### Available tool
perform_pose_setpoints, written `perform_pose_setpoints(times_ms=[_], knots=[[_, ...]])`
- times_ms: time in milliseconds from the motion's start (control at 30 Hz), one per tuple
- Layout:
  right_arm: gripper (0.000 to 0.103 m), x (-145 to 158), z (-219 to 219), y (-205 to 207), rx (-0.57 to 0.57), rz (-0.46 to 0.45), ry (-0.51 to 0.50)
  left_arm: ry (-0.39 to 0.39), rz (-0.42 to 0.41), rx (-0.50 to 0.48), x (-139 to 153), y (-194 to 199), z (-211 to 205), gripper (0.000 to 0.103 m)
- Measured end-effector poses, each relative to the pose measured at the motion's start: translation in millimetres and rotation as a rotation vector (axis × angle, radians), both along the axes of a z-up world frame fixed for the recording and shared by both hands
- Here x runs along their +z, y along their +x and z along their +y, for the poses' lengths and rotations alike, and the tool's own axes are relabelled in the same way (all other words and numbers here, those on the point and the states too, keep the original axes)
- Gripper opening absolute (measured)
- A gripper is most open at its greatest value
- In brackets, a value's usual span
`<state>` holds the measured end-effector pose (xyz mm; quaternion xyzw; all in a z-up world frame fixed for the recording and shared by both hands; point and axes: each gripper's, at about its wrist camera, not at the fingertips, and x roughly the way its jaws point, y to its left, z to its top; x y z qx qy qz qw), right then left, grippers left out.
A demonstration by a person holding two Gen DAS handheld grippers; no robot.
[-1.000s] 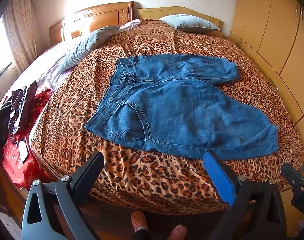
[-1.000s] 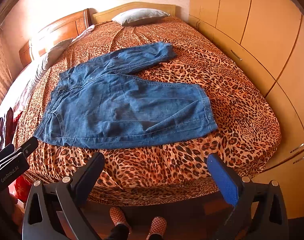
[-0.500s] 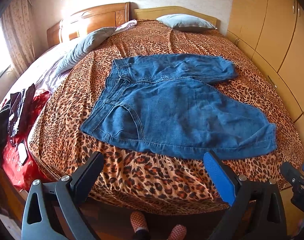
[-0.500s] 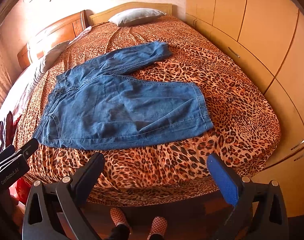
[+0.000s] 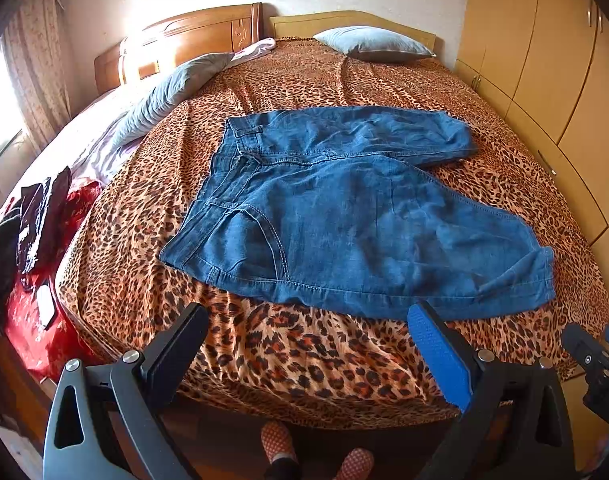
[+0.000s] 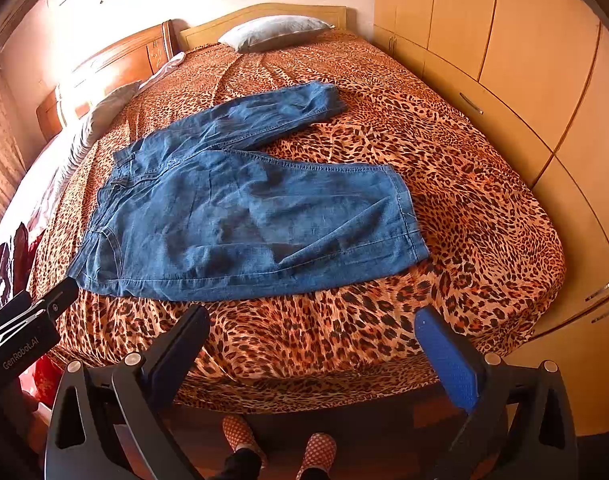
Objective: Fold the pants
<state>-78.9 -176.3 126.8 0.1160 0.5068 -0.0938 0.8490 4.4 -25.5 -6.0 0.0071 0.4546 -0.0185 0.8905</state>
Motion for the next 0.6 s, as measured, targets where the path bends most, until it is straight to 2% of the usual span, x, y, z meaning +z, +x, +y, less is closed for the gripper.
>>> perform_pose_setpoints(times_ms=[600], knots=[[0.103,-0.3,0.0,-1.3,0.0,0.0,0.01,0.003,0.015,0.003,-1.7,-0.4,-1.6,0.101]])
